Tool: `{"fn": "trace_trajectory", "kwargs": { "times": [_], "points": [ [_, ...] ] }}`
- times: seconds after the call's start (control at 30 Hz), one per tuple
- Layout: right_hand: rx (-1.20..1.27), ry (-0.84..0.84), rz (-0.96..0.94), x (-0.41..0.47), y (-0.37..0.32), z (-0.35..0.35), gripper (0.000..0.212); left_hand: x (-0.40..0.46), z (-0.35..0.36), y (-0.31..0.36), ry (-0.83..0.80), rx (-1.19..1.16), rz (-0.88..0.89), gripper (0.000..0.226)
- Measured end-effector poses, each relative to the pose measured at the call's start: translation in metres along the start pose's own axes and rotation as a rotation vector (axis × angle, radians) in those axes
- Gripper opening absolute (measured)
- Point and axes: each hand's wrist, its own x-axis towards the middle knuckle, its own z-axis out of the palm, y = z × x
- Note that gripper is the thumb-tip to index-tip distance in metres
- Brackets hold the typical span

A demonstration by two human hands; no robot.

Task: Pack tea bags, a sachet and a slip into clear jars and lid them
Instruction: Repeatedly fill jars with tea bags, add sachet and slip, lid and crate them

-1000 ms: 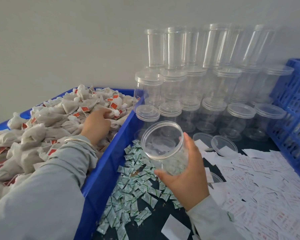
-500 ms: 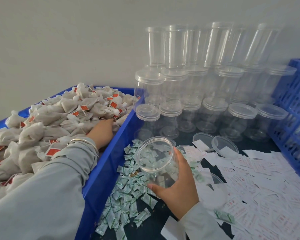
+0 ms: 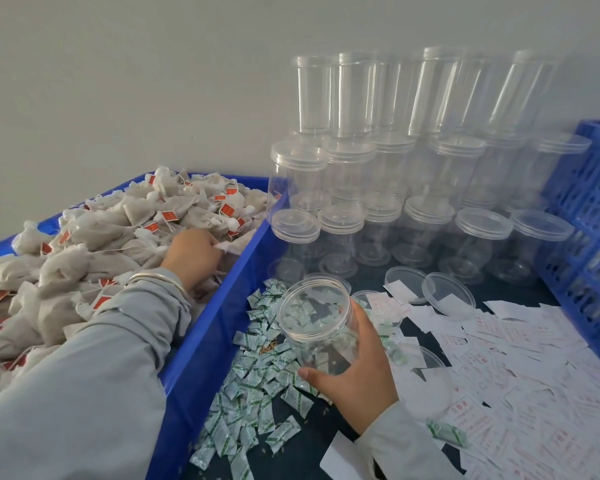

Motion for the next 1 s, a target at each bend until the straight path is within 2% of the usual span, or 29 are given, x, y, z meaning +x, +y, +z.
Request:
{"fn": "trace_trajectory", "kwargs": {
  "times": [0.1,0.2,0.33,0.4,0.57,0.73,1.0],
  "points": [
    [0.035,-0.012,0.023,0.0,0.0,0.0,0.101,-0.003,-0.013,0.005,0.072,-0.128,-0.043,0.024],
    [0.043,-0.018,0.042,0.0,-0.001,0.0,0.102,-0.007,-0.025,0.013,0.108,-0.529,-0.124,0.022],
    [0.048,-0.028,0.052,0.0,-0.001,-0.001,0.106,-0.022,-0.04,0.033,-0.024,-1.093,-0.099,0.015],
    [0.045,-0.028,0.054,0.0,0.0,0.0,0.104,-0.032,-0.044,0.042,-0.12,-1.193,-0.051,0.015],
    [0.056,-0.025,0.07,-0.001,-0.001,0.0,0.105,-0.049,-0.046,0.052,-0.319,-1.093,0.133,0.025],
    [0.125,-0.037,0.093,-0.001,-0.001,0.0,0.107,-0.057,-0.04,0.06,-0.485,-0.974,0.244,0.018],
    [0.217,-0.045,0.122,-0.001,-0.003,-0.001,0.104,-0.069,-0.028,0.068,-0.561,-0.664,0.388,0.011]
  ]
}}
